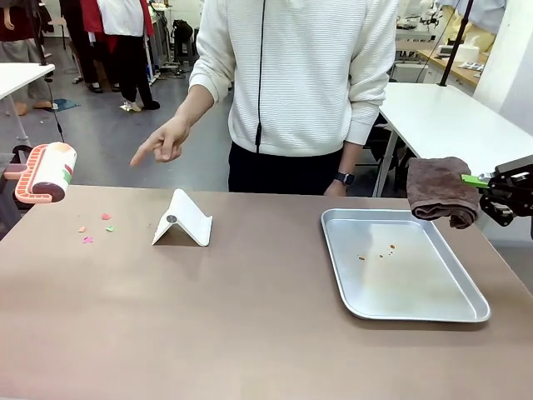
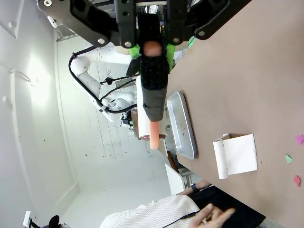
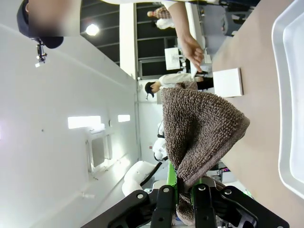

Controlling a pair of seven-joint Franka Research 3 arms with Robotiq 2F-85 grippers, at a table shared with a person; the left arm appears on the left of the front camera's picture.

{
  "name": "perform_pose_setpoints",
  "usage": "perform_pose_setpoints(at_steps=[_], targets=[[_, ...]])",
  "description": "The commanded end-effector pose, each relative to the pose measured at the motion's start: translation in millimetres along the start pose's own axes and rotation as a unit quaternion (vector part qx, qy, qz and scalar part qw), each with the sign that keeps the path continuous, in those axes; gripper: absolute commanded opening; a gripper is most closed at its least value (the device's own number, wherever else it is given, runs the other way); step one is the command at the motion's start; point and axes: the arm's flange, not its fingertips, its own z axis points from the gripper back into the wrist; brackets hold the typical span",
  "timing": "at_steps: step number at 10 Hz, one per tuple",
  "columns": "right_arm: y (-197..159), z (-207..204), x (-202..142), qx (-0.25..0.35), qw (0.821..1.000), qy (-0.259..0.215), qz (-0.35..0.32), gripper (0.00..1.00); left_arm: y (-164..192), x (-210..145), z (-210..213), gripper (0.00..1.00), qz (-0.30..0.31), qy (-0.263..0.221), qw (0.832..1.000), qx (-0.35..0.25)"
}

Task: Clean the surface of the table.
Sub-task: If a person points to the right, clean the right side of the table with your right hand, and if they point to the left, clean the left side with your left hand.

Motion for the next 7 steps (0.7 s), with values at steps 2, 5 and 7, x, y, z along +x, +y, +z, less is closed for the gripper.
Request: perform_pose_setpoints(at_steps=[2, 5, 7], targets=[[3.8, 0.9, -0.9, 0.001, 1.000, -0.001, -0.007, 0.00, -4.6, -1.9, 0.0, 0.08, -0.005, 0.006, 1.000, -0.001], [3.8, 0.9, -0.9, 0.001, 1.000, -0.001, -0.007, 0.00, -4.6, -1.9, 0.0, 0.08, -0.005, 0.006, 1.000, -0.001], [3.8, 0.9, -0.9, 0.001, 1.000, -0.001, -0.007, 0.00, 0.0, 0.0, 0.0, 0.22, 0.000, 0.000, 1.000, 0.000]])
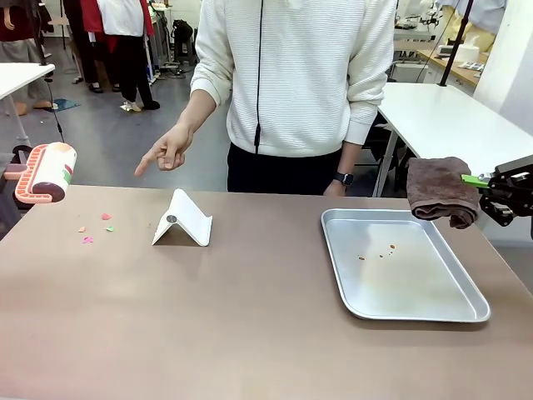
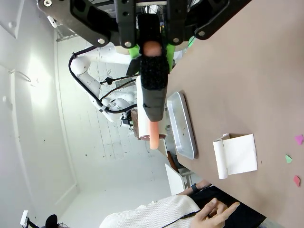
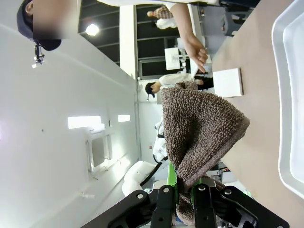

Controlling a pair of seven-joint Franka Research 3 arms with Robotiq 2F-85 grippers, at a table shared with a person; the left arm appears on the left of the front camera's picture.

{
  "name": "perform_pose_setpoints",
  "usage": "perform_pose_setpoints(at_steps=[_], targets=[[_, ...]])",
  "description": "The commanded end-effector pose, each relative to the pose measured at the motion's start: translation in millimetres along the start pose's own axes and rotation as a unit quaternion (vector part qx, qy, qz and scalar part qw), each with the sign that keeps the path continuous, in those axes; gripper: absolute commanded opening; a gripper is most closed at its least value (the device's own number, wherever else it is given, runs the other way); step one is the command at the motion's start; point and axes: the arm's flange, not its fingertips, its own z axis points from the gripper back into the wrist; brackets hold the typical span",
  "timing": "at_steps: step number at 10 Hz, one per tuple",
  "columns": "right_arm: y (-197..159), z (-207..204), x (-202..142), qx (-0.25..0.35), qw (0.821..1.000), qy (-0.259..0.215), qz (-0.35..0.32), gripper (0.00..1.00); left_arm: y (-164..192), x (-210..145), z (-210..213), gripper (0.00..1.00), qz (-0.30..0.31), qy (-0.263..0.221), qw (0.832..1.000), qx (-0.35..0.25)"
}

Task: Clean the surface of the table.
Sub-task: If a person points to the right, clean the right side of the table with your right hand, and if they point to the left, clean the left side with your left hand.

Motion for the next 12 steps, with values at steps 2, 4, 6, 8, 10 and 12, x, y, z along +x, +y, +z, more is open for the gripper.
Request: perform_pose_setpoints(at_steps=[2, 4, 6, 8, 10, 12], targets=[[4, 1, -1, 0.001, 1.000, -0.001, -0.007, 0.00, 7, 6, 12, 0.22, 0.013, -0.037, 0.995, 0.087], [4, 1, -1, 0.001, 1.000, -0.001, -0.007, 0.00, 23, 11, 24, 0.22, 0.034, -0.069, 0.985, 0.156], [4, 1, -1, 0.001, 1.000, -0.001, -0.007, 0.00, 42, 14, 30, 0.22, 0.059, -0.083, 0.975, 0.200], [4, 1, -1, 0.001, 1.000, -0.001, -0.007, 0.00, 63, 22, 32, 0.22, 0.097, -0.099, 0.965, 0.222], [4, 1, -1, 0.001, 1.000, -0.001, -0.007, 0.00, 84, 35, 32, 0.22, 0.128, -0.125, 0.955, 0.236], [4, 1, -1, 0.001, 1.000, -0.001, -0.007, 0.00, 97, 43, 31, 0.22, 0.151, -0.124, 0.949, 0.248]])
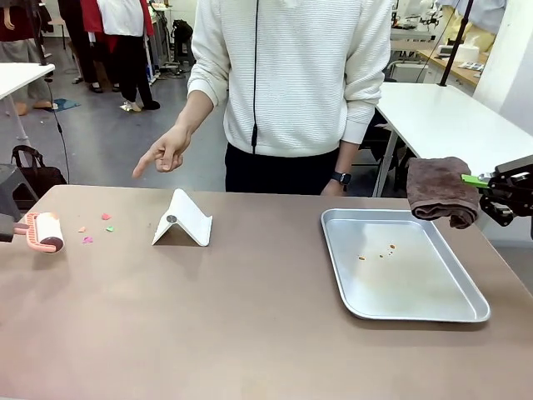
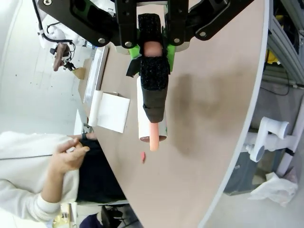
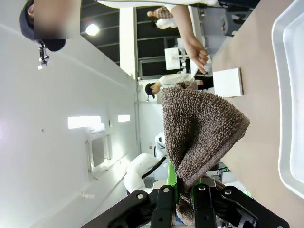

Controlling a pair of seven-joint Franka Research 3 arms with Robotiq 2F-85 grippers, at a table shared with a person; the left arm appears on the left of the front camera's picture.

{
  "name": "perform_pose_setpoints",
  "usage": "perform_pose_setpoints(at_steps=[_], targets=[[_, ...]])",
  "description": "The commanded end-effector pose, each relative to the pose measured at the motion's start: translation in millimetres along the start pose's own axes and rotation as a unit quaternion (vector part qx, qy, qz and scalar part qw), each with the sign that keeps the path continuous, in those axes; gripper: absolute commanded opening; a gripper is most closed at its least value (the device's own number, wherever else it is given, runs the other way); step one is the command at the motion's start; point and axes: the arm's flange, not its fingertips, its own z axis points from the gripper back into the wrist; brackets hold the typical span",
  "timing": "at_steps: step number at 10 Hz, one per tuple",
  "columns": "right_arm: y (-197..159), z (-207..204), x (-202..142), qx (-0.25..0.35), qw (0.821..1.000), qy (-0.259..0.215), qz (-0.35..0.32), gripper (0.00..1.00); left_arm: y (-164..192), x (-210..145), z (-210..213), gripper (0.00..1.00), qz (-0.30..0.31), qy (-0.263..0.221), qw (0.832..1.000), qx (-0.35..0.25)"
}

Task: Clean the surface of the table.
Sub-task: If a person points to the right, clean the right side of the table with your right hand, and if they point to the left, clean the left side with your left hand.

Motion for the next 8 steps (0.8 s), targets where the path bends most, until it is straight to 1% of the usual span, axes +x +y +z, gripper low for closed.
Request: perform_pose_setpoints(at_steps=[1, 3, 5, 6, 8], targets=[[4, 1, -1, 0.001, 1.000, -0.001, -0.007, 0.00, 0, 14, -7, 0.22, 0.017, -0.016, 1.000, 0.010], [4, 1, -1, 0.001, 1.000, -0.001, -0.007, 0.00, 7, 18, -16, 0.22, 0.012, -0.023, 1.000, 0.014], [4, 1, -1, 0.001, 1.000, -0.001, -0.007, 0.00, 8, 16, -26, 0.22, -0.001, -0.020, 1.000, 0.018], [4, 1, -1, 0.001, 1.000, -0.001, -0.007, 0.00, 8, 14, -31, 0.22, -0.009, -0.023, 0.999, 0.028], [4, 1, -1, 0.001, 1.000, -0.001, -0.007, 0.00, 12, 10, -51, 0.22, -0.010, 0.007, 0.999, 0.041]])
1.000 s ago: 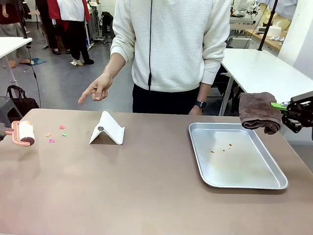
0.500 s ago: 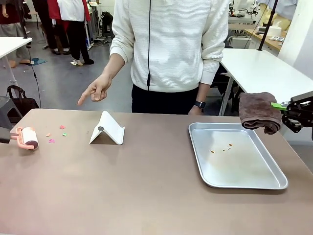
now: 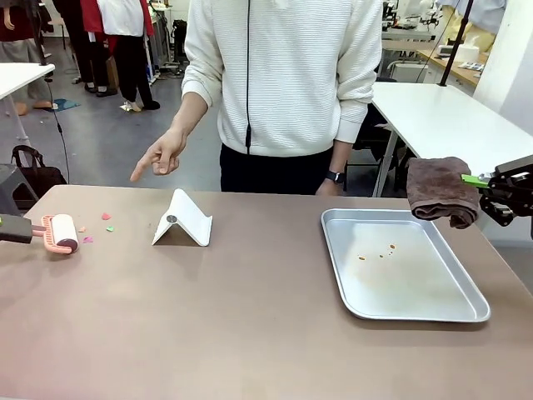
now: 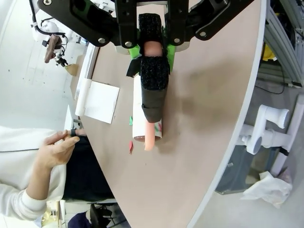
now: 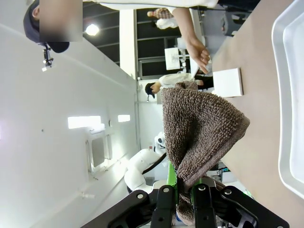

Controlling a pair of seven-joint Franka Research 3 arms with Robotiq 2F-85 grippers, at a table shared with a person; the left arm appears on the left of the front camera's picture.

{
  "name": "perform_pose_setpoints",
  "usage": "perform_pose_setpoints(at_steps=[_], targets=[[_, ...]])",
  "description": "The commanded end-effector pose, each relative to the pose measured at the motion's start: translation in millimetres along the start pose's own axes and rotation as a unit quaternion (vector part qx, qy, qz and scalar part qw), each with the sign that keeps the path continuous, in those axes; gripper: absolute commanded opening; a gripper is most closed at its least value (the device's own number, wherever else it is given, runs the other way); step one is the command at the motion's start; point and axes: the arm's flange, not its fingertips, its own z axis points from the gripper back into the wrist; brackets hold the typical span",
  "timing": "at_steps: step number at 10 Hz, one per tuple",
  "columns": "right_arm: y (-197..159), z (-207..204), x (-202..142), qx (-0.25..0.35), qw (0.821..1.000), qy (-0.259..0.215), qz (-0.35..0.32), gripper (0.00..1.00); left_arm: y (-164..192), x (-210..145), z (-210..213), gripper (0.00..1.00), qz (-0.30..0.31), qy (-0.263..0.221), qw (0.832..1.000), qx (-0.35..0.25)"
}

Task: Clean the surface of the table.
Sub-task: If a person points to the right, clean the right side of the table with your right hand, and if they point to the left, clean the left side with your left hand.

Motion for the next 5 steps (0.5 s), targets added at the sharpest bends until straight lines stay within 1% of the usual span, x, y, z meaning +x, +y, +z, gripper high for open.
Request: perform_pose_setpoints(at_steps=[1, 2, 3, 5], targets=[[4, 1, -1, 0.001, 1.000, -0.001, -0.007, 0.00, 11, -7, -24, 0.22, -0.012, 0.014, 1.000, 0.018], [4, 1, -1, 0.001, 1.000, -0.001, -0.007, 0.00, 8, -10, -33, 0.22, -0.017, 0.021, 0.999, 0.018], [4, 1, -1, 0.001, 1.000, -0.001, -0.007, 0.00, -2, -13, -44, 0.22, -0.021, 0.029, 0.999, 0.022], [4, 1, -1, 0.001, 1.000, -0.001, -0.007, 0.00, -18, -9, -60, 0.22, -0.022, 0.040, 0.999, 0.020]])
